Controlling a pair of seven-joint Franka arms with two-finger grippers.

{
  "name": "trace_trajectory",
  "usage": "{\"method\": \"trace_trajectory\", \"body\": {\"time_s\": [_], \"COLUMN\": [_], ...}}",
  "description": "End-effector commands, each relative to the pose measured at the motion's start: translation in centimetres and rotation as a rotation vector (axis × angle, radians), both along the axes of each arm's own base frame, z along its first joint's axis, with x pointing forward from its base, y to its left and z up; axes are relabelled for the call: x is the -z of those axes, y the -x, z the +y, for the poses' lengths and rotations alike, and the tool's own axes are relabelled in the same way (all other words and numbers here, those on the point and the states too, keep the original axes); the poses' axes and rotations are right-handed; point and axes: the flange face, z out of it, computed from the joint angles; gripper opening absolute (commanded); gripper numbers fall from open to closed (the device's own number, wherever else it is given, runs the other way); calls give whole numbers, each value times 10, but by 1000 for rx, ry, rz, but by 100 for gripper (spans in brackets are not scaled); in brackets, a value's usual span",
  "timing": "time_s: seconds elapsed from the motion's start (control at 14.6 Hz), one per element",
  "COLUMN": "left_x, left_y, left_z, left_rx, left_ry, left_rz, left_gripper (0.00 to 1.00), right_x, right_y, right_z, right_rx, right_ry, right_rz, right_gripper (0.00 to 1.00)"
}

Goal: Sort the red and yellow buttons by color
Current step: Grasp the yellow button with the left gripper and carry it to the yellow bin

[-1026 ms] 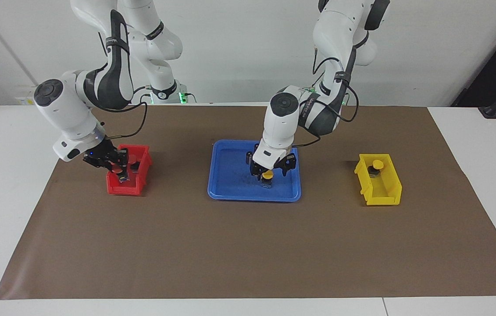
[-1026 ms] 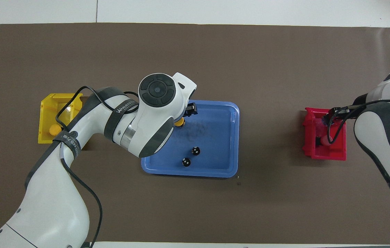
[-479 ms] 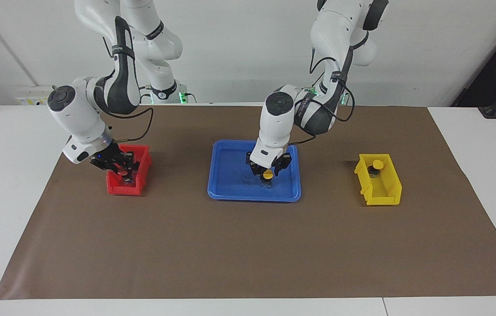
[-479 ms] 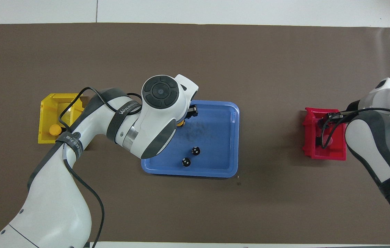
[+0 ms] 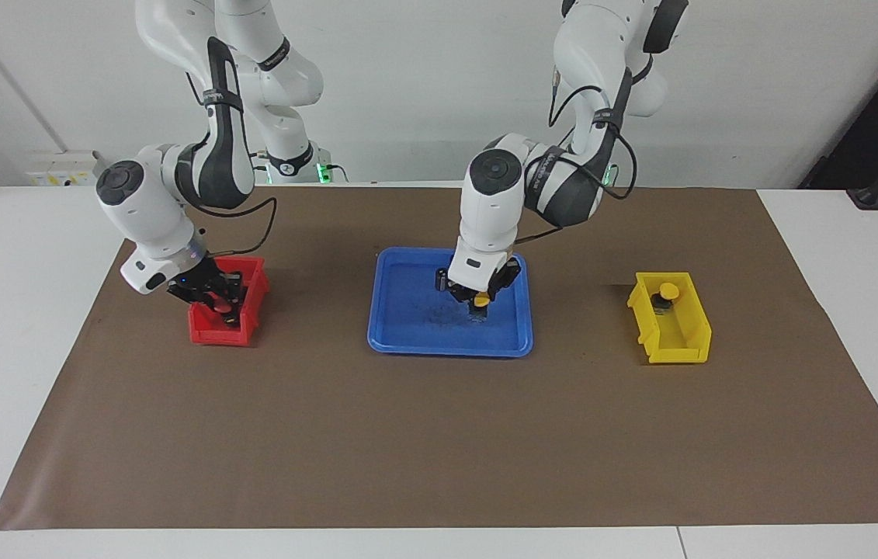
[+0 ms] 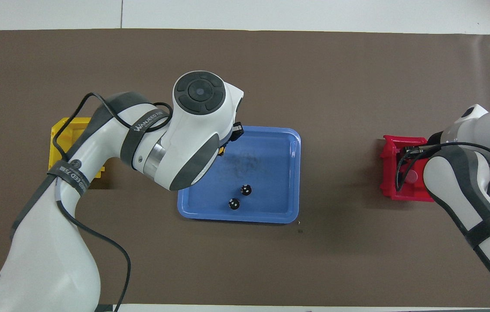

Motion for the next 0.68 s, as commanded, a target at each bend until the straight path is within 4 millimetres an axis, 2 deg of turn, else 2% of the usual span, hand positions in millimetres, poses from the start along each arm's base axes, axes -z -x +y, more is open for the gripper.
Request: {"method": "trace_trajectory", "body": {"time_s": [0.0, 0.14, 0.34, 0.48, 0.62], "left_x": [-49, -58, -54, -50, -37], "left_y": [-30, -53, -83, -94, -99], "left_z": [84, 152, 244, 281, 313], "left_rx": [-83, -89, -139, -199, -208], "left_ry": [-17, -25, -18, 9, 21], "left_rz": [-7, 28, 41, 21, -8], "left_gripper": [2, 2, 2, 2, 2], "right_x": [-2, -2, -5, -17, -33], "right_y": [2, 1, -2, -9, -16], "right_z": [-1, -1, -1, -1, 3], "right_rx": [-48, -54, -60, -77, -89], "right_ry": [10, 10, 11, 23, 24], "right_rz": [-28, -25, -16, 4, 18], "right_gripper": [46, 50, 51, 51, 51]}}
